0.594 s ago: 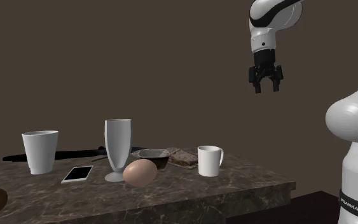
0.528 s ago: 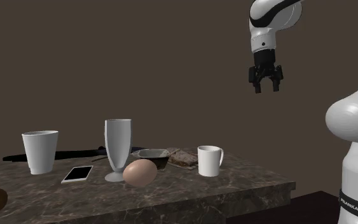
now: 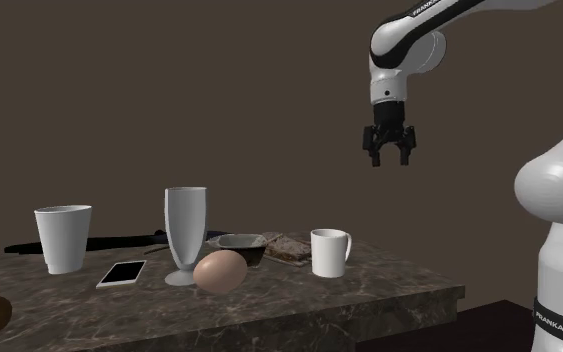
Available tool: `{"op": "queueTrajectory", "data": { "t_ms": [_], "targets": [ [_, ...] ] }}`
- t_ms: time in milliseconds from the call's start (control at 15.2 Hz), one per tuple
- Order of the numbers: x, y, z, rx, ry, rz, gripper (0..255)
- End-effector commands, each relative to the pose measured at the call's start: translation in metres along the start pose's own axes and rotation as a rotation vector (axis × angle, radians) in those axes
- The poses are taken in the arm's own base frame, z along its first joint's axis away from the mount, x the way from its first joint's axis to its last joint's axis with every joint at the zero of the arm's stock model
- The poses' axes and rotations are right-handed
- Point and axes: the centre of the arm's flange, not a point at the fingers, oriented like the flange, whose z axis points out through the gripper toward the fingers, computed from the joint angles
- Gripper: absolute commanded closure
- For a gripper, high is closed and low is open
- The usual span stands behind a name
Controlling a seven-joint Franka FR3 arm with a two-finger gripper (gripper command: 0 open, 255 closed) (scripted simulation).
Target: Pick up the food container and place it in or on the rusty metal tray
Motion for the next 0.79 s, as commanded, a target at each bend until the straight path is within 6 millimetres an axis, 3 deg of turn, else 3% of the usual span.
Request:
{"op": "queueTrajectory", "data": {
  "t_ms": [0, 726],
  "targets": [
    [0.015, -0.017, 0.015, 0.019, 0.005, -0.003, 0],
    [0.081, -0.110, 0.085, 0.118, 0.027, -0.025, 0]
  ]
}}
